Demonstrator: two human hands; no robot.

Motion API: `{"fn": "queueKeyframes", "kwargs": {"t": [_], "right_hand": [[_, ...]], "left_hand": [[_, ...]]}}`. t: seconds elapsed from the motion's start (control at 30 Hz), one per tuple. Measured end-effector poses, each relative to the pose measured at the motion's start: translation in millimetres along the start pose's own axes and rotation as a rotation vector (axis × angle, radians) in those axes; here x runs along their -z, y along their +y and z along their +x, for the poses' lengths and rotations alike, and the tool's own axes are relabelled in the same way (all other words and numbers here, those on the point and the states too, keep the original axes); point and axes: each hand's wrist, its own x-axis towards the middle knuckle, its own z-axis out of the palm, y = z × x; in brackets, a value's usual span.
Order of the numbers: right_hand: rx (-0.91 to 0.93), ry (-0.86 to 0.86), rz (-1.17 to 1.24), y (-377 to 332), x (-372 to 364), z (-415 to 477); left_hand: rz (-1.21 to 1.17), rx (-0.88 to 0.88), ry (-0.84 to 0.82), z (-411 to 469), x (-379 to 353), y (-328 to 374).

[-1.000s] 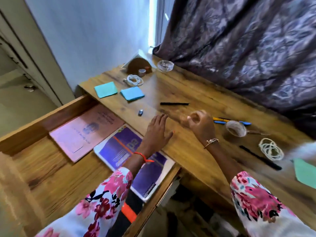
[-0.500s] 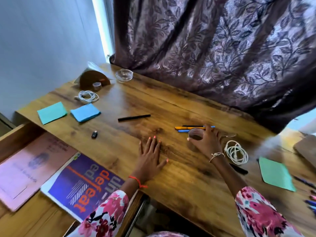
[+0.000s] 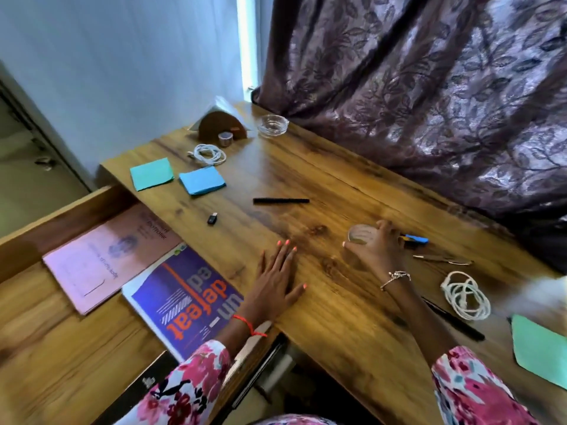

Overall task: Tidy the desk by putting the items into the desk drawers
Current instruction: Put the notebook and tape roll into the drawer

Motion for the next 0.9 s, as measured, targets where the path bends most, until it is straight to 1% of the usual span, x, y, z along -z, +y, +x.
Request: {"fn": "queueKeyframes", "kwargs": {"t": [0.13, 0.23, 0.33, 0.43, 0.53, 0.63, 0.7, 0.8, 0.9], "right_hand": [[0.216, -0.048, 0.063, -62, -33, -25], [0.377, -0.131, 0.05, -110, -75, -53], [0.533, -0.262, 0.004, -152, -124, -90], [0.638, -0.368, 0.092, -180, -170, -131], [0.739, -0.489, 0.081, -200, -215, -169], [0.768, -0.663, 0.012, -207, -251, -198], [0.755, -0.732, -0.04, -204, -270, -215], [0.749, -0.784, -0.145, -195, -290, -229], [0.782, -0.769, -0.291, -190, -299, -233]], "left_hand": [[0.073, 0.16, 0.119, -51, 24, -41], [0.086, 0.304, 0.208, -101, 45, -79], [0.129, 0.485, 0.239, -162, 66, -117], [0.197, 0.645, 0.283, -220, 80, -148], [0.19, 0.769, 0.333, -272, 90, -174], [0.174, 0.839, 0.345, -309, 97, -194], [0.169, 0.851, 0.329, -328, 99, -204], [0.185, 0.839, 0.282, -345, 98, -213], [0.173, 0.809, 0.268, -352, 95, -216]]}}
